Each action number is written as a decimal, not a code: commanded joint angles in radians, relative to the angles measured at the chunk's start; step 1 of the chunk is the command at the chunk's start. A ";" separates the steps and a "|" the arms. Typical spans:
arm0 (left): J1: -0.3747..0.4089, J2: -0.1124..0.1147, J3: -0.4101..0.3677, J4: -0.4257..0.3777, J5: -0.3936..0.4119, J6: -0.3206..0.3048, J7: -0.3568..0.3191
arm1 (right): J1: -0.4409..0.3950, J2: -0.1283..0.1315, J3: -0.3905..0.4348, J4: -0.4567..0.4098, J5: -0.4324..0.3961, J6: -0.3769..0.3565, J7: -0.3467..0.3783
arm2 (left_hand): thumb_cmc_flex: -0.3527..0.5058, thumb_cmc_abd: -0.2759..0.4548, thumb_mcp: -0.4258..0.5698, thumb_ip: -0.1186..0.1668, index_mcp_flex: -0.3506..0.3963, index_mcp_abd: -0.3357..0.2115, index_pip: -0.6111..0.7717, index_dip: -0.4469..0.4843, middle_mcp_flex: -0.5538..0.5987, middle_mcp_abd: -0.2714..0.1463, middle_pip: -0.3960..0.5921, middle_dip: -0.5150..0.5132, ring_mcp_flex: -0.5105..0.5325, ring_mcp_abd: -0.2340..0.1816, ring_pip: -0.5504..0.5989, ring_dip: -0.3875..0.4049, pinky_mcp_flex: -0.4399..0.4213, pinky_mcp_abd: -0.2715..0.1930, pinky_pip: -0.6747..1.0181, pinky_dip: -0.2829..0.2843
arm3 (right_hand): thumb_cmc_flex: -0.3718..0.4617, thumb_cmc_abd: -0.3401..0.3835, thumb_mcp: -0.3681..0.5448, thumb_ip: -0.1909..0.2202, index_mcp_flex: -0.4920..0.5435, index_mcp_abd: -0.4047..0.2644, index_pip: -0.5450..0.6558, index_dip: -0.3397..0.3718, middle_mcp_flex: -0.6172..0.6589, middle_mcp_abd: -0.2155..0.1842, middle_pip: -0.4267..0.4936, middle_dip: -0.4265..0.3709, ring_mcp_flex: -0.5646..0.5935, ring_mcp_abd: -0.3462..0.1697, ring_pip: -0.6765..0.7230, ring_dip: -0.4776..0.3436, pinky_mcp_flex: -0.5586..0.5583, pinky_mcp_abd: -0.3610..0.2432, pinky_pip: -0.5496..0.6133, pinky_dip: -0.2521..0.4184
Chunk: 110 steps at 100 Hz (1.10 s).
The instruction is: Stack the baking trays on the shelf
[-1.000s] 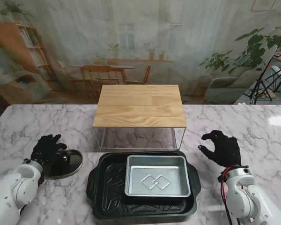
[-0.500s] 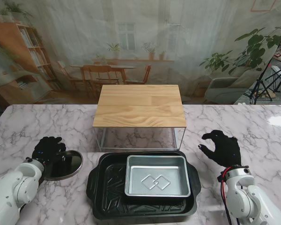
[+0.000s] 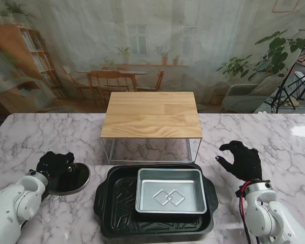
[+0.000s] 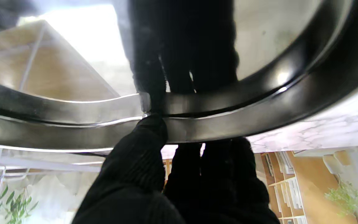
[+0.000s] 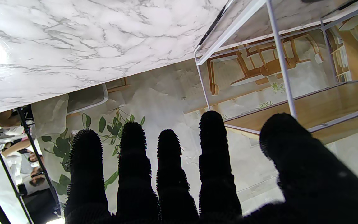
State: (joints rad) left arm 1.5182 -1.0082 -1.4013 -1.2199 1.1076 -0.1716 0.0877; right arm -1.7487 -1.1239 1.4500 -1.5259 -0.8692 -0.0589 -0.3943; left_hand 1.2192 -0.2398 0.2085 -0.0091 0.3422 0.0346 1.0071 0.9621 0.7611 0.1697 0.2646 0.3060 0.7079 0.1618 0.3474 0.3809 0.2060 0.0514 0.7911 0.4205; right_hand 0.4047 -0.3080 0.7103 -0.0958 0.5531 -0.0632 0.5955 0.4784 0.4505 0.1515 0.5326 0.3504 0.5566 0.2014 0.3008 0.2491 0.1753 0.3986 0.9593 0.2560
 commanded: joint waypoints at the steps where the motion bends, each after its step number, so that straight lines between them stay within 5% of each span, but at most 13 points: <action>1: -0.006 -0.004 -0.002 0.003 -0.014 -0.010 -0.031 | -0.007 -0.003 0.001 -0.005 0.003 0.007 0.001 | 0.071 0.034 0.073 -0.031 -0.034 -0.025 0.070 0.047 0.084 -0.040 0.091 0.069 0.084 0.006 0.053 0.008 0.079 -0.002 0.085 0.019 | 0.006 0.041 -0.018 0.026 -0.030 -0.013 0.011 0.002 -0.019 0.001 0.017 -0.009 -0.013 -0.015 -0.003 0.009 -0.001 -0.025 0.013 0.013; 40: -0.028 -0.007 -0.037 0.004 -0.098 -0.067 -0.111 | -0.009 -0.005 -0.001 -0.009 0.011 0.014 0.006 | 0.072 0.069 0.156 -0.057 -0.006 -0.089 0.053 0.119 0.097 -0.118 0.224 0.383 0.233 0.030 0.200 0.130 0.227 0.046 0.245 0.041 | 0.007 0.044 -0.019 0.026 -0.035 -0.010 0.011 0.001 -0.008 0.002 0.018 -0.008 -0.005 -0.011 -0.002 0.010 0.003 -0.023 0.014 0.012; 51: -0.030 -0.007 -0.050 -0.005 -0.133 -0.073 -0.158 | -0.008 -0.005 -0.002 -0.009 0.014 0.016 0.006 | 0.072 0.061 0.170 -0.053 0.018 -0.096 0.046 0.119 0.105 -0.092 0.232 0.419 0.246 0.033 0.222 0.156 0.234 0.046 0.267 0.046 | 0.006 0.045 -0.019 0.025 -0.037 -0.009 0.011 0.001 -0.005 0.002 0.018 -0.008 -0.002 -0.009 -0.001 0.010 0.004 -0.022 0.015 0.012; 65: -0.033 -0.009 -0.062 -0.004 -0.164 -0.087 -0.177 | -0.008 -0.006 -0.002 -0.009 0.018 0.018 0.005 | 0.072 0.042 0.187 -0.046 0.054 -0.106 0.030 0.121 0.122 -0.108 0.232 0.480 0.263 0.034 0.256 0.203 0.246 0.045 0.300 0.052 | 0.008 0.047 -0.019 0.025 -0.039 -0.007 0.011 0.001 -0.002 0.004 0.019 -0.007 0.002 -0.009 0.000 0.011 0.005 -0.020 0.015 0.011; 110: -0.022 -0.022 -0.081 0.007 -0.233 -0.087 -0.150 | -0.009 -0.008 -0.001 -0.009 0.026 0.017 0.002 | 0.072 0.016 0.209 -0.033 0.098 -0.095 0.011 0.112 0.145 -0.095 0.229 0.530 0.294 0.043 0.289 0.252 0.263 0.049 0.347 0.067 | 0.011 0.050 -0.018 0.025 -0.042 -0.005 0.014 0.000 0.003 0.003 0.020 -0.006 0.007 -0.007 0.002 0.011 0.010 -0.020 0.020 0.009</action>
State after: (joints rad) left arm 1.4880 -1.0229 -1.4741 -1.2030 0.8848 -0.2606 -0.0460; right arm -1.7524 -1.1290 1.4495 -1.5331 -0.8447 -0.0462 -0.3916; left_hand 1.2164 -0.2476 0.2456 -0.0809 0.3568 0.0286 0.9645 1.0457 0.8650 0.0695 0.4758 0.8147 0.9402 0.1707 0.5674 0.6180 0.4461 0.1416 1.0569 0.4581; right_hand 0.4062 -0.2961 0.7099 -0.0958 0.5384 -0.0632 0.5867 0.4784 0.4516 0.1515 0.5330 0.3504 0.5602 0.2014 0.3008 0.2491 0.1847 0.3985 0.9681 0.2563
